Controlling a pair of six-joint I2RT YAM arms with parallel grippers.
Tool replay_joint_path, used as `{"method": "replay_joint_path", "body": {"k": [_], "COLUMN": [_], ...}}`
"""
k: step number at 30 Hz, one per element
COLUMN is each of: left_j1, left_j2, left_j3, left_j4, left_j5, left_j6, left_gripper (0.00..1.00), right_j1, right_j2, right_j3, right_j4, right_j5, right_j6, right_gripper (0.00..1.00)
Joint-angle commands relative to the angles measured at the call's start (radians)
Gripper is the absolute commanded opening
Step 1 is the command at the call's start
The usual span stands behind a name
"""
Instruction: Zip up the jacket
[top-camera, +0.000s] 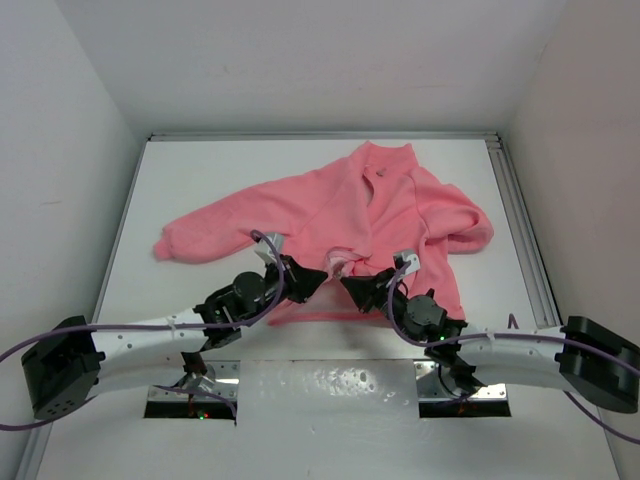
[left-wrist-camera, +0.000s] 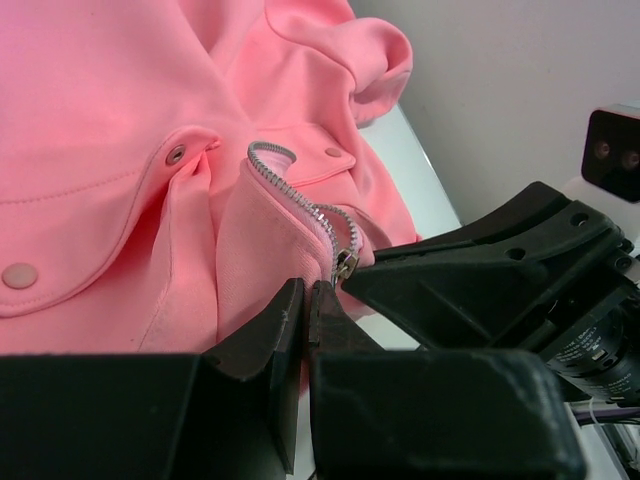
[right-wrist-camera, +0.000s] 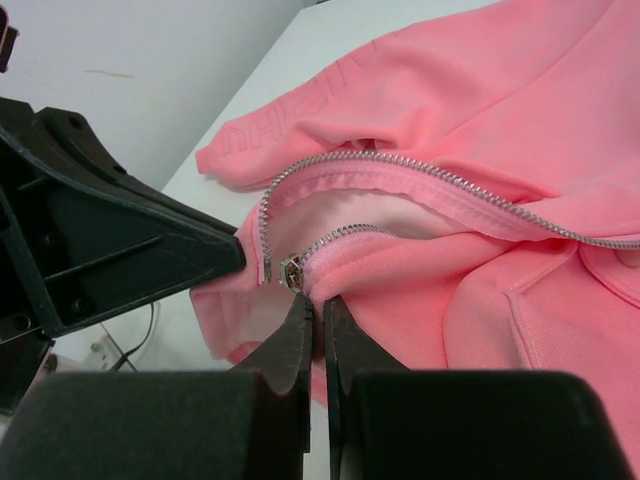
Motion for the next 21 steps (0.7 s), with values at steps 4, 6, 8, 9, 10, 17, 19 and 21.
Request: {"method": "replay_joint_path", "body": {"k": [4, 6, 8, 9, 10, 17, 19, 21], "left_j1": [0.013, 0.013, 0.013, 0.013, 0.013, 0.013, 0.013, 0.013], "left_j2": [0.002, 0.005, 0.005, 0.006, 0.008, 0.035, 0.038, 0.04], "left_j3": [0.031, 0.031, 0.03, 0.03, 0.028, 0.025, 0.022, 0.022], "left_j4": [0.106, 0.109, 0.112, 0.114, 0.115, 0.151, 0.161, 0.161], "left_j5": [0.002, 0.001, 0.001, -0.003, -0.003, 0.025, 0.033, 0.039], "left_j6": [0.023, 0.026, 0.033, 0.035, 0.038, 0.043, 0.044, 0.046], "left_gripper": [0.0, 0.0, 0.0, 0.0, 0.0, 0.0, 0.0, 0.0], "right_j1": [0.002, 0.002, 0.002, 0.003, 0.002, 0.002, 0.002, 0.002], "right_j2": [-0.057, -0.067, -0.07, -0.071, -0.074, -0.071, -0.07, -0.07], "right_j3": [-0.007, -0.007, -0.007, -0.005, -0.005, 0.004, 0.006, 0.004], "right_j4": [0.044, 0.031, 0.024, 0.018, 0.01, -0.004, -0.002, -0.002], "right_j5": [-0.055, -0.064, -0.07, -0.074, -0.08, -0.097, -0.097, -0.095], "right_j6": [0.04, 0.046, 0.046, 0.047, 0.049, 0.053, 0.055, 0.053], "right_gripper": [0.0, 0.0, 0.0, 0.0, 0.0, 0.0, 0.0, 0.0]}}
